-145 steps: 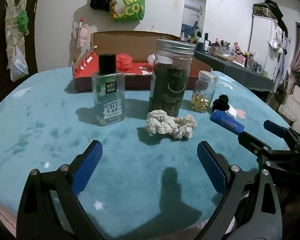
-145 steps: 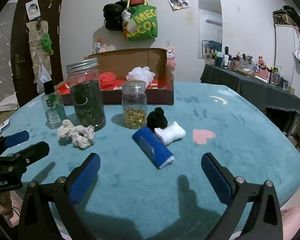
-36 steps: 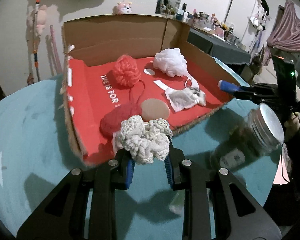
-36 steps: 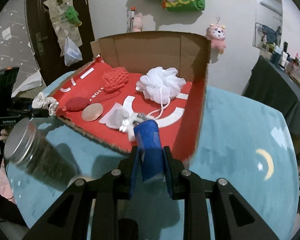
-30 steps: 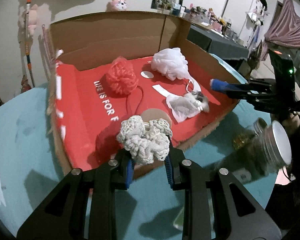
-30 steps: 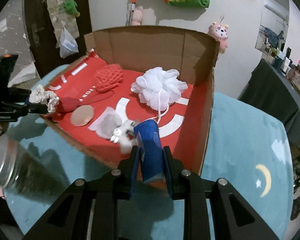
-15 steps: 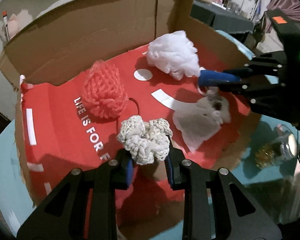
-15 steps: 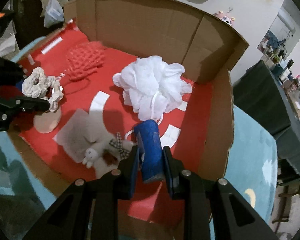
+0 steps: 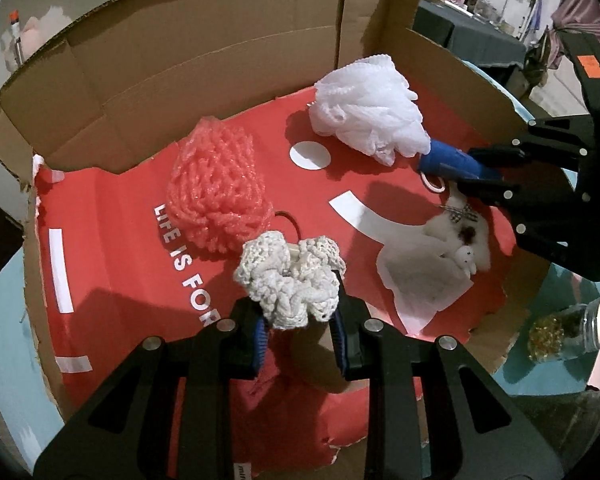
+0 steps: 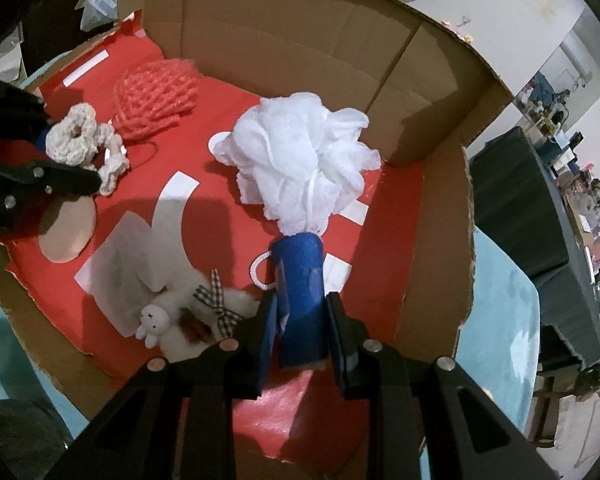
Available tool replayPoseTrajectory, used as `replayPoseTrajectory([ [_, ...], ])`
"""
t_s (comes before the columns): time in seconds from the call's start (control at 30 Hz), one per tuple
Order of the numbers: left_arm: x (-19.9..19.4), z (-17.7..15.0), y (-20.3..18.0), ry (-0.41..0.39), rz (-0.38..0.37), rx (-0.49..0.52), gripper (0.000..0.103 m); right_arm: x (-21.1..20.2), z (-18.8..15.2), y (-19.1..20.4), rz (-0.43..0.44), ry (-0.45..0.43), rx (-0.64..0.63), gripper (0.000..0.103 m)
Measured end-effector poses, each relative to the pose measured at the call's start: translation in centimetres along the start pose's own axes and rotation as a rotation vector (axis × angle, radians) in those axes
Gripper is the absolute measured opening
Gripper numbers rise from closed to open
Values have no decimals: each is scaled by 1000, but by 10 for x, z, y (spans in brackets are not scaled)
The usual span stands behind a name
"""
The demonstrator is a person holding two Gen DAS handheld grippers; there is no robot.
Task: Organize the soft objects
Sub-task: 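Open both tools to release the scrunchie and blue cylinder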
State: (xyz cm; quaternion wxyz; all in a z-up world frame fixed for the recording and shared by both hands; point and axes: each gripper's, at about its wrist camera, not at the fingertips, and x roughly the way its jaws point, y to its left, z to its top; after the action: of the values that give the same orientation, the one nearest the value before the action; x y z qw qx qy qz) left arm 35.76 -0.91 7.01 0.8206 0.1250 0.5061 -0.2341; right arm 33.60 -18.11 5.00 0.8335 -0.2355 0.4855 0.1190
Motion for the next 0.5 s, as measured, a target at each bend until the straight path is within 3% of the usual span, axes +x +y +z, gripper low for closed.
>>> replayPoseTrajectory([
  [0.37, 4, 3, -2, 1, 9, -23, 28, -2, 4, 5, -8, -4, -12, 28],
  [0.43, 5, 2, -1, 1, 6, -27, 35, 0, 3, 7, -13, -5, -24, 31],
  [0.47, 6, 2, 1, 2, 6, -30, 55, 0, 3, 9, -18, -7, -29, 34],
  [0.5, 6, 2, 1, 3, 7, -36, 67, 0, 3, 11, -22, -10, -36, 36],
])
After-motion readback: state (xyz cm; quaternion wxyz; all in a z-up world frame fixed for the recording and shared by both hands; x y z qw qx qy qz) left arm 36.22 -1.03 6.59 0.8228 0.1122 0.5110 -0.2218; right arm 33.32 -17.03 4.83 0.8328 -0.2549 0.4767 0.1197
